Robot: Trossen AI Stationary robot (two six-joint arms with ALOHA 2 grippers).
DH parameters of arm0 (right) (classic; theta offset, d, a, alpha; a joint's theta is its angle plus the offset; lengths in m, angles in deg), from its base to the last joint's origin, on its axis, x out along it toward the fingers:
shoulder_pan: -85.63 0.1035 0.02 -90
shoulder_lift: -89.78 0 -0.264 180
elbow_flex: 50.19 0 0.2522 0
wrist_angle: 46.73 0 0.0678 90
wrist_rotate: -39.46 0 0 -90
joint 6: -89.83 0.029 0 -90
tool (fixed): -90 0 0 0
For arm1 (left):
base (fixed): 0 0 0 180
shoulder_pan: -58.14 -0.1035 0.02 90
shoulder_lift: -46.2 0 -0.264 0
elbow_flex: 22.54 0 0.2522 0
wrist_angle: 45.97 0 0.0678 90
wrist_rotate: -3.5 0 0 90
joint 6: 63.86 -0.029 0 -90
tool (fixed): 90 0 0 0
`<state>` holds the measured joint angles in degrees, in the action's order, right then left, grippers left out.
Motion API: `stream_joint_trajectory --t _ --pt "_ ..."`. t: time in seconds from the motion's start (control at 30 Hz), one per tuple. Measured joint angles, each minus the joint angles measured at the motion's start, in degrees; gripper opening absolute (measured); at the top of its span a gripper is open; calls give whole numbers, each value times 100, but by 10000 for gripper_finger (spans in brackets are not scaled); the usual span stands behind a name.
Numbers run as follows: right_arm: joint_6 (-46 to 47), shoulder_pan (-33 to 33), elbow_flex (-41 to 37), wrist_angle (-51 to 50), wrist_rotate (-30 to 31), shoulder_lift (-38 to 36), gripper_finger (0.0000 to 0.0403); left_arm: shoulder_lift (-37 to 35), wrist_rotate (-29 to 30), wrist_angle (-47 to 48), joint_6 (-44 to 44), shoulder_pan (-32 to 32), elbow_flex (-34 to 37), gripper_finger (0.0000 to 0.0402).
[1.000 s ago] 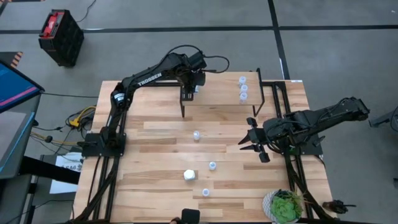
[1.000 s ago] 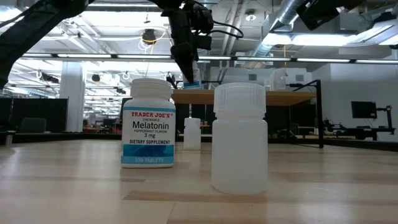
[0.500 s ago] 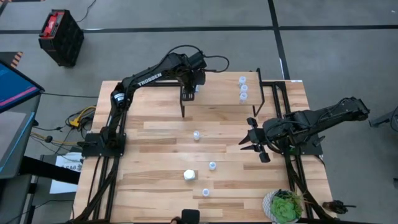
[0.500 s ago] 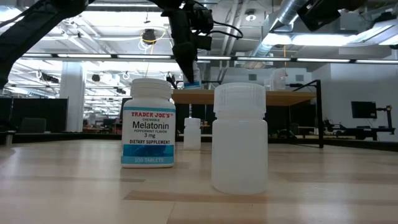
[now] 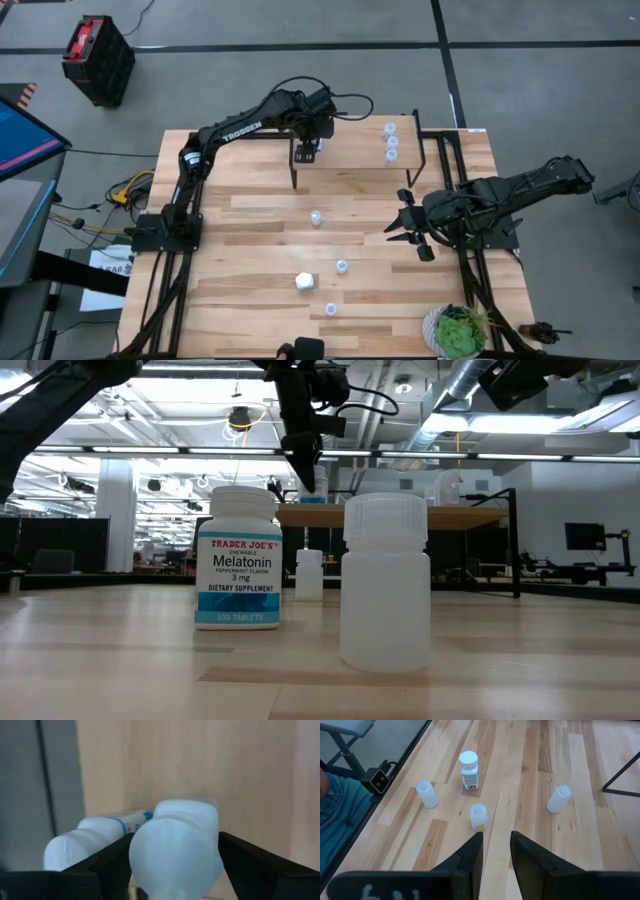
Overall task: Pick and place medicine bottles onto shelf by color
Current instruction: Put the left white blue pill bottle on the shelf aligned with the other white blue pill bottle
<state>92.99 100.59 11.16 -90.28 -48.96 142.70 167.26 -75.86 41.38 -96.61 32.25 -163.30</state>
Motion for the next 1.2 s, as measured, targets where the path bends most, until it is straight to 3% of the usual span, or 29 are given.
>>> stream_joint_trajectory --t 0.1,0.3,0.47,0.83,0.93,1.2 --pt "-2 0 0 -1 0 0 120 -2 390 51 -8 85 0 265" --pt "-13 0 0 -4 0 0 120 -38 554 114 -68 256 1 265" --pt "-13 0 0 -11 0 1 120 -123 1174 139 -69 311 2 264" --pt "-11 0 -4 -57 0 0 120 -632 1272 -164 -59 332 2 264" --pt "-11 0 -4 -69 0 0 120 -754 980 -289 117 401 2 264" --pt "-9 0 -4 -85 0 0 120 -622 -510 -81 867 630 11 264"
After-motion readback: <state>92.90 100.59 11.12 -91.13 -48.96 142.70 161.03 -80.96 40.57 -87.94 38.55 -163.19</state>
